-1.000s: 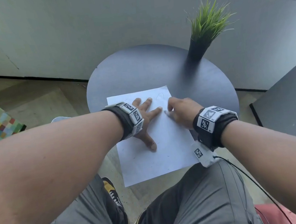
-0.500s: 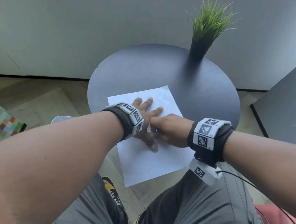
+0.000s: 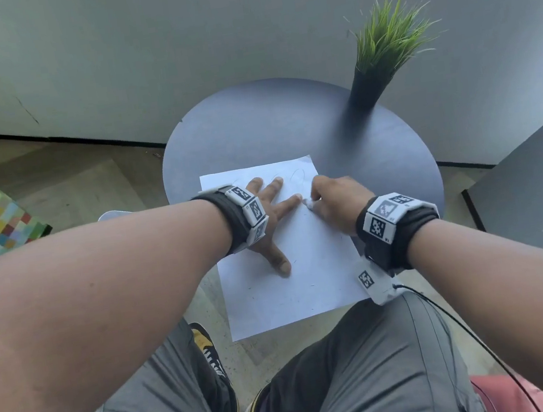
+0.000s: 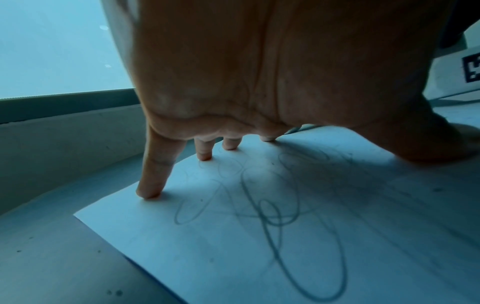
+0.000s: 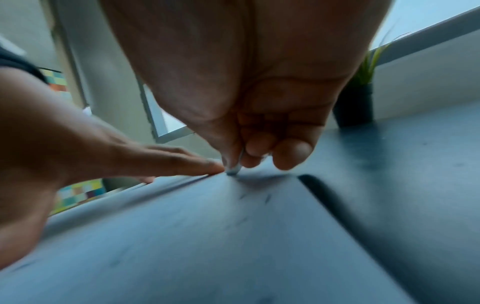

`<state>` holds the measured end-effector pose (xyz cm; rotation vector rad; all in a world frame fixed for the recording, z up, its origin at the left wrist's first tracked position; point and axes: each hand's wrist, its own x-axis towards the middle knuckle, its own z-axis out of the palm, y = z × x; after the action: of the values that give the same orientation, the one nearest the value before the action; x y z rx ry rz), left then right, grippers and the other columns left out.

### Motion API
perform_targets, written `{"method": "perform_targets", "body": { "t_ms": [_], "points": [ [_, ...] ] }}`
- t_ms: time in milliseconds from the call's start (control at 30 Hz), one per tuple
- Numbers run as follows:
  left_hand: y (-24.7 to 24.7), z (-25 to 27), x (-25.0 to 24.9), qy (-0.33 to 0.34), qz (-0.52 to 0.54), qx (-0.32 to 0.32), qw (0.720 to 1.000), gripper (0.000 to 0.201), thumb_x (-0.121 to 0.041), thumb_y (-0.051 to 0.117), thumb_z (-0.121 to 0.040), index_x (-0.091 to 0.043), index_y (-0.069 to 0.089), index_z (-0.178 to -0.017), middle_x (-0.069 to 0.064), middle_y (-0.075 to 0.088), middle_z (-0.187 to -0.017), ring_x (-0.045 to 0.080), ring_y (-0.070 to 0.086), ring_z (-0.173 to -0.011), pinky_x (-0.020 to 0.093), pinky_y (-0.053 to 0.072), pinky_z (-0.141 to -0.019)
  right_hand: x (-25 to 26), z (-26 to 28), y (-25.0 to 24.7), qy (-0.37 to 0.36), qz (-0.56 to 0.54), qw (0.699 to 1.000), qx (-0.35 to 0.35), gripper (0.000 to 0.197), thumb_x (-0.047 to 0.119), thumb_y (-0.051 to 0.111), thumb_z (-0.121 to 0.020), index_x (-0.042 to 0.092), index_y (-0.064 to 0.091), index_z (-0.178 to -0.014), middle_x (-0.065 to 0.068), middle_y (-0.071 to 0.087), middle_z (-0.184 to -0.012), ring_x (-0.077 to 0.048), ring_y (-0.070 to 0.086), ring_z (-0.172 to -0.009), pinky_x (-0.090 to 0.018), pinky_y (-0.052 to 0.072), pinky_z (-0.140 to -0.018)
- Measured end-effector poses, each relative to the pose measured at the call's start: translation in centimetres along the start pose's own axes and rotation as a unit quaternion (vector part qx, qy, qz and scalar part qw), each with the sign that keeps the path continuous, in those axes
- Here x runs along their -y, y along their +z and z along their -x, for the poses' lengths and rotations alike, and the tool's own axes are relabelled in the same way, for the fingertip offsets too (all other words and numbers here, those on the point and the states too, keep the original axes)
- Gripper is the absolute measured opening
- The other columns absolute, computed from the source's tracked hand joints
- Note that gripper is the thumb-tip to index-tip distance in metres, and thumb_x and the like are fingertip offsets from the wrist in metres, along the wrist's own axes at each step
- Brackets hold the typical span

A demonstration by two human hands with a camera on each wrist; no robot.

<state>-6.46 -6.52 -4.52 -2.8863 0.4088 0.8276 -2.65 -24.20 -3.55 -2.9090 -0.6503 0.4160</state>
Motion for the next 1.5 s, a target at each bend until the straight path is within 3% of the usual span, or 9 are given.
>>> {"method": "perform_targets", "body": {
  "t_ms": [133,300,433,600,733,867,1133,1300,1500],
  "points": [
    [-0.2,0.1,-0.2,-0.003,-0.005,0.004,1.000,0.142,-0.086,0.070,-0.047,-0.044,-0.015,-0.152,0.005,-0.022,-0.162,0.042,-0.012,-0.147,0.067,0.016,-0.114,1.1,1.6,1.0,-0.184,0.010,0.977,0.110,0.026,0.045,0.049,-0.097,0.021,0.056,-0.105,0.000,0.062,-0.089,-0.023,0.054,-0.081,-0.031,0.045,-0.070],
    [-0.7,-0.2,-0.4,-0.005,-0.033,0.004,0.999,0.144,-0.091,0.066,-0.043,-0.045,-0.018,-0.150,0.005,-0.016,-0.162,0.042,0.001,-0.144,0.066,0.023,-0.111,-1.7,-0.4,-0.2,-0.012,0.022,1.000,-0.007,0.026,0.043,0.045,-0.097,0.018,0.050,-0.102,-0.004,0.059,-0.092,-0.030,0.056,-0.084,-0.034,0.047,-0.071],
    [-0.7,-0.2,-0.6,-0.006,-0.038,-0.006,0.999,0.145,-0.090,0.068,-0.040,-0.046,-0.015,-0.150,0.008,-0.014,-0.162,0.044,0.003,-0.144,0.065,0.025,-0.110,-0.4,1.4,0.8,-0.163,-0.005,0.984,0.076,0.023,0.043,0.051,-0.097,0.021,0.054,-0.104,0.010,0.052,-0.074,-0.021,0.050,-0.075,-0.025,0.033,-0.064],
    [-1.1,-0.4,-0.8,-0.005,-0.044,0.004,0.999,0.145,-0.092,0.066,-0.039,-0.048,-0.020,-0.148,0.008,-0.015,-0.162,0.042,0.007,-0.144,0.066,0.026,-0.108,-2.2,-0.5,0.3,-0.036,-0.031,0.999,-0.017,0.025,0.045,0.049,-0.095,0.021,0.052,-0.099,-0.002,0.061,-0.090,-0.028,0.057,-0.085,-0.032,0.048,-0.072],
    [-1.2,-0.1,-1.0,-0.004,-0.047,0.003,0.999,0.143,-0.090,0.069,-0.038,-0.051,-0.016,-0.146,0.008,-0.013,-0.162,0.042,0.008,-0.143,0.068,0.030,-0.104,-1.0,0.6,1.4,-0.168,-0.028,0.983,0.062,0.024,0.044,0.052,-0.094,0.023,0.053,-0.106,0.002,0.062,-0.088,-0.023,0.056,-0.079,-0.030,0.045,-0.071],
    [-1.4,-0.4,-1.1,-0.013,-0.052,0.013,0.998,0.148,-0.092,0.066,-0.037,-0.048,-0.021,-0.147,0.008,-0.017,-0.162,0.043,0.006,-0.145,0.067,0.025,-0.107,-3.2,-0.5,0.2,-0.048,-0.060,0.997,0.003,0.026,0.047,0.052,-0.094,0.022,0.055,-0.100,0.000,0.061,-0.088,-0.023,0.056,-0.081,-0.031,0.046,-0.072],
    [-1.5,-0.5,-2.2,-0.041,0.007,0.001,0.999,0.135,-0.097,0.056,-0.044,-0.045,-0.005,-0.152,0.008,-0.006,-0.162,0.048,0.005,-0.144,0.068,0.024,-0.109,-4.1,-0.8,-0.3,-0.031,-0.047,0.998,0.002,0.019,0.043,0.053,-0.092,0.024,0.050,-0.093,-0.001,0.062,-0.086,-0.026,0.056,-0.080,-0.035,0.049,-0.071],
    [-1.0,-0.5,-2.7,-0.042,-0.014,-0.016,0.999,0.136,-0.093,0.062,-0.045,-0.037,-0.001,-0.152,0.013,0.000,-0.159,0.053,0.005,-0.141,0.068,0.028,-0.106,-3.0,0.7,-0.1,-0.134,-0.013,0.985,0.105,0.014,0.037,0.056,-0.094,0.027,0.050,-0.088,0.005,0.057,-0.075,-0.023,0.055,-0.075,-0.032,0.046,-0.067],
    [-1.2,-0.6,-2.7,-0.041,-0.011,-0.007,0.999,0.139,-0.094,0.062,-0.042,-0.050,-0.015,-0.149,0.011,-0.003,-0.159,0.052,0.004,-0.141,0.071,0.026,-0.106,-4.3,-0.1,-0.7,-0.059,-0.103,0.993,-0.015,0.019,0.041,0.058,-0.092,0.023,0.053,-0.093,0.004,0.061,-0.080,-0.019,0.055,-0.076,-0.030,0.045,-0.067]
  ]
}}
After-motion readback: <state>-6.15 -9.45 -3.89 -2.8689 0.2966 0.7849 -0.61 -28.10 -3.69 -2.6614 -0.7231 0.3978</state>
